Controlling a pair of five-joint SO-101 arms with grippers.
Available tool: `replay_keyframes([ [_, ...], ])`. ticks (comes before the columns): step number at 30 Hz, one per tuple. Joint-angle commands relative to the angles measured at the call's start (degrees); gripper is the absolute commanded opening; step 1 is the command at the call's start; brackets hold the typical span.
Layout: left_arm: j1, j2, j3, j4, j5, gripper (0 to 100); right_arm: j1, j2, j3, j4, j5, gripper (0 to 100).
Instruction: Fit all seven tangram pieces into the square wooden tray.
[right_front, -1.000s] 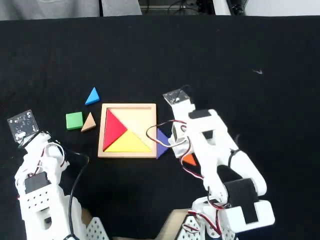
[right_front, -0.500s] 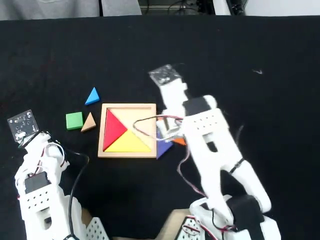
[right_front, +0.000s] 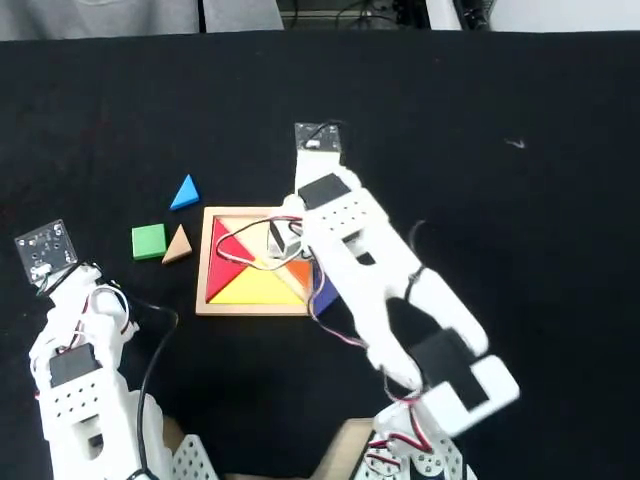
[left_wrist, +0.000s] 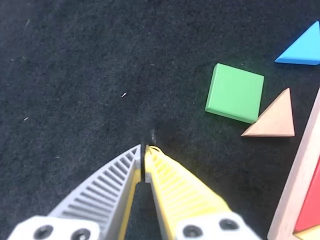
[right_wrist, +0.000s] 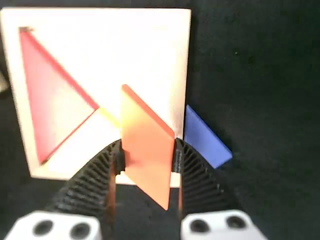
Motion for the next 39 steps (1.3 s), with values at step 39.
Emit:
replay_keyframes([
  [39, 0.8, -0.9, -0.9, -1.1, 0.4, 3, -4.9, 2.3, -3.8, 3.0, 7.4, 13.0],
])
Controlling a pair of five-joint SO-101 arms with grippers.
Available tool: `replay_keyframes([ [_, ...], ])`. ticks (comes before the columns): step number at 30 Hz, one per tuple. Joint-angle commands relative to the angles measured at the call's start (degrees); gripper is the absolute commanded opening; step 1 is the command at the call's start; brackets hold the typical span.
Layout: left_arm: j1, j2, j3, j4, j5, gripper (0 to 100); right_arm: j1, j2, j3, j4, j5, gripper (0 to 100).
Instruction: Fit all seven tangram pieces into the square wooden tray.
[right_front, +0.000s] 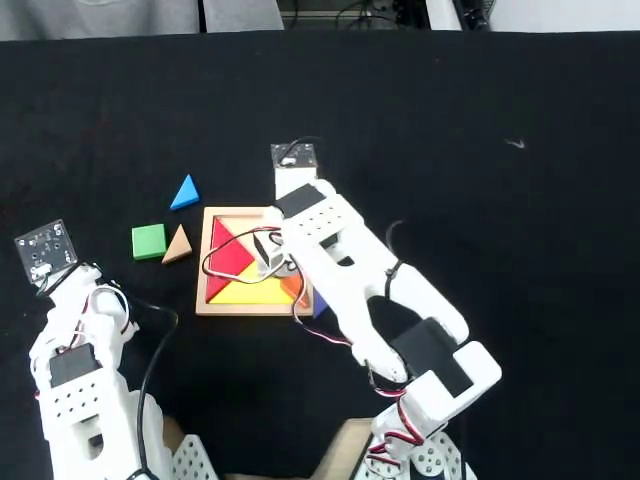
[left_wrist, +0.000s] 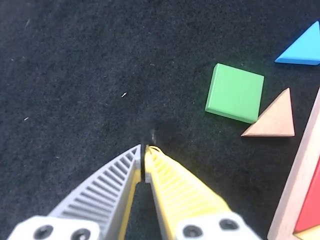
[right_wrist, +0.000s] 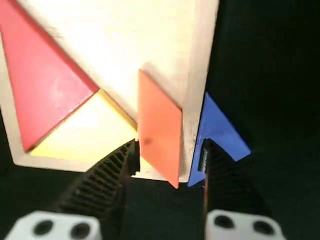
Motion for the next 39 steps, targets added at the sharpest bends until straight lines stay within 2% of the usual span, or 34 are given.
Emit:
replay_keyframes([
  [1, 0.8, -0.9, -0.9, -1.1, 0.4, 3, -1.3, -3.8, -3.8, 3.7, 6.5, 9.0],
  [3, 0.8, -0.9, -0.9, -1.1, 0.4, 3, -2.5, -6.4, -3.6, 4.3, 9.6, 0.8],
  [7, 0.8, -0.9, -0.9, -1.1, 0.4, 3, -5.6, -9.7, -2.0, 5.4, 14.1, 1.4],
  [11, 0.8, -0.9, -0.8, -1.1, 0.4, 3, -6.9, -8.2, -0.3, 4.1, 14.9, 1.1],
  [22, 0.8, -0.9, -0.8, -1.1, 0.4, 3, -1.8, 3.9, -3.3, 1.4, 16.8, 1.1],
  [33, 0.8, -0.9, -0.9, -1.1, 0.4, 3, -1.7, 2.2, -5.1, 2.5, 17.4, 1.1],
  [35, 0.8, -0.9, -0.9, -1.1, 0.4, 3, -0.1, -1.5, -5.0, 5.0, 18.0, 1.1],
  [39, 0.8, -0.9, -0.9, -1.1, 0.4, 3, 8.1, -10.7, -1.5, 4.8, 25.0, 1.1],
])
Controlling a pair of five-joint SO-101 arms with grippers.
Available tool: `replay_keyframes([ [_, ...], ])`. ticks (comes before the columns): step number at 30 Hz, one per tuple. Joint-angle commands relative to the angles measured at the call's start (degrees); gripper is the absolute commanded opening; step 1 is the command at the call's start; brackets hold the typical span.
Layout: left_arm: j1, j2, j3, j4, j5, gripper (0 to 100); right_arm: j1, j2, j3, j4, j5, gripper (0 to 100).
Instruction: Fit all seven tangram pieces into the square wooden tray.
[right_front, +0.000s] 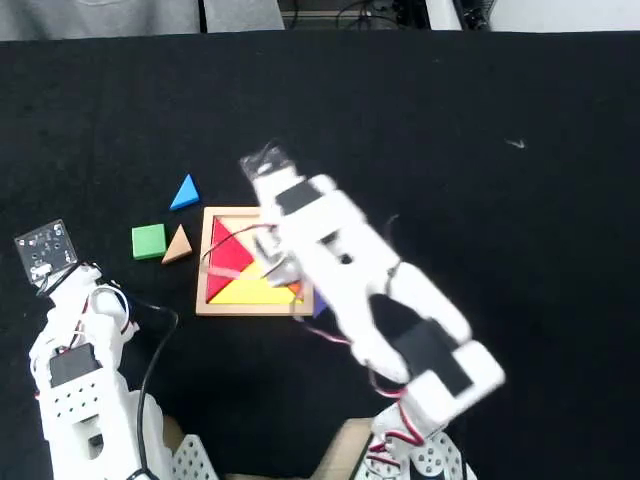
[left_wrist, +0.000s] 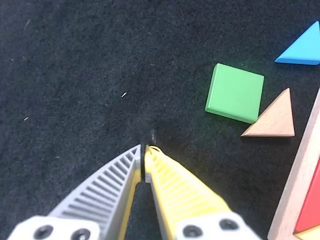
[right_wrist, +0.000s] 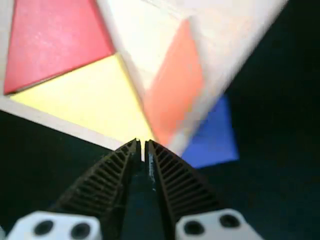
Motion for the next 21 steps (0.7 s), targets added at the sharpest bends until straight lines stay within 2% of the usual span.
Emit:
replay_keyframes([
  [1, 0.8, -0.9, -0.9, -1.1, 0.4, 3, 9.1, -12.0, 2.8, -1.6, 8.0, 1.1],
  [5, 0.8, -0.9, -0.9, -1.1, 0.4, 3, 9.1, -14.5, 14.4, -8.6, 15.6, 1.1],
  [8, 0.9, -0.9, -0.9, -1.1, 0.4, 3, 8.5, -13.4, 18.9, -13.8, 17.1, 1.1],
  [15, 0.9, -0.9, -0.8, -1.1, 0.4, 3, 8.7, -4.7, 15.5, -15.6, 17.2, 1.1],
  [21, 0.9, -0.9, -0.8, -1.1, 0.4, 3, 14.5, 2.2, 12.5, -14.7, 20.5, 1.1],
])
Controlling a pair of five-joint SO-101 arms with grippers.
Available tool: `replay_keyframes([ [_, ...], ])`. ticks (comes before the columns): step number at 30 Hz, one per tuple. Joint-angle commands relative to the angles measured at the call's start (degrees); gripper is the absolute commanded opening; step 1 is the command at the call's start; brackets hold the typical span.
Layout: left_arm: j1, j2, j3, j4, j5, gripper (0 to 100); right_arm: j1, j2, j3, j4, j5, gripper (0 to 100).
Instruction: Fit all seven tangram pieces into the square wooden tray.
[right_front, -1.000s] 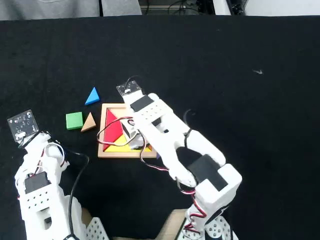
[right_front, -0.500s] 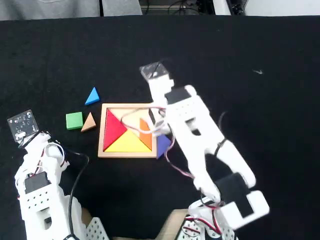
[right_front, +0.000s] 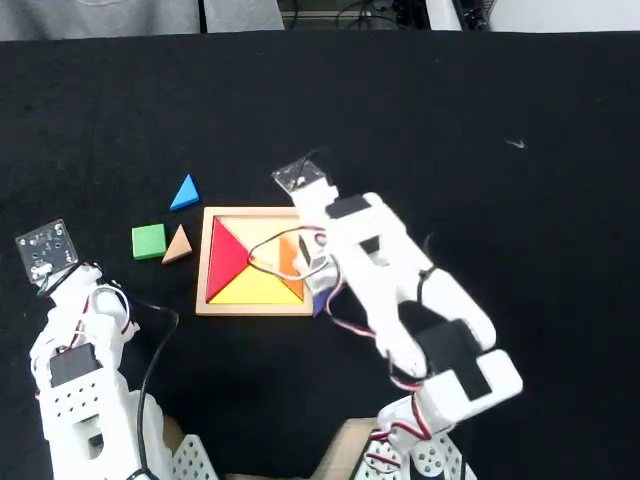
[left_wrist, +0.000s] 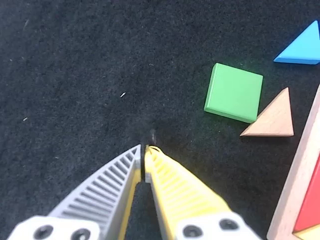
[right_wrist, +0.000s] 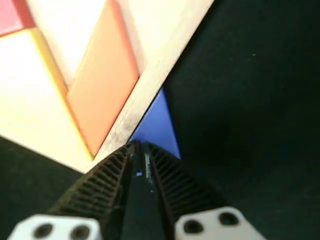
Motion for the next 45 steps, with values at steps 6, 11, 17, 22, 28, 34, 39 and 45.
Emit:
replay_keyframes([
  [6, 0.7, -0.9, -0.8, -1.1, 0.4, 3, 10.9, 2.2, -2.2, 0.7, 6.8, 1.1],
  [11, 0.7, -0.9, -0.8, -1.1, 0.4, 3, 14.9, -1.9, -2.3, 0.9, 10.4, 1.1],
  [17, 0.7, -0.9, -0.8, -1.1, 0.4, 3, 13.3, -13.3, -1.8, 7.8, 5.6, 1.5],
  [22, 0.7, -0.9, -0.8, -1.1, 0.4, 3, 11.1, -19.3, 3.2, 7.8, -0.5, 12.9],
  [28, 0.7, -0.9, -0.8, -1.1, 0.4, 3, 9.0, -15.3, 7.5, 1.8, -0.5, 24.9],
  [34, 0.7, -0.9, -0.8, -1.1, 0.4, 3, 9.0, -5.2, 2.2, -0.9, -0.8, 24.5],
  [39, 0.7, -0.9, -0.8, -1.1, 0.4, 3, 9.0, 0.4, -2.9, -0.6, -0.9, 24.4],
  [45, 0.7, -0.9, -0.8, -1.1, 0.4, 3, 8.9, 0.0, -3.8, 0.7, -0.6, 24.4],
])
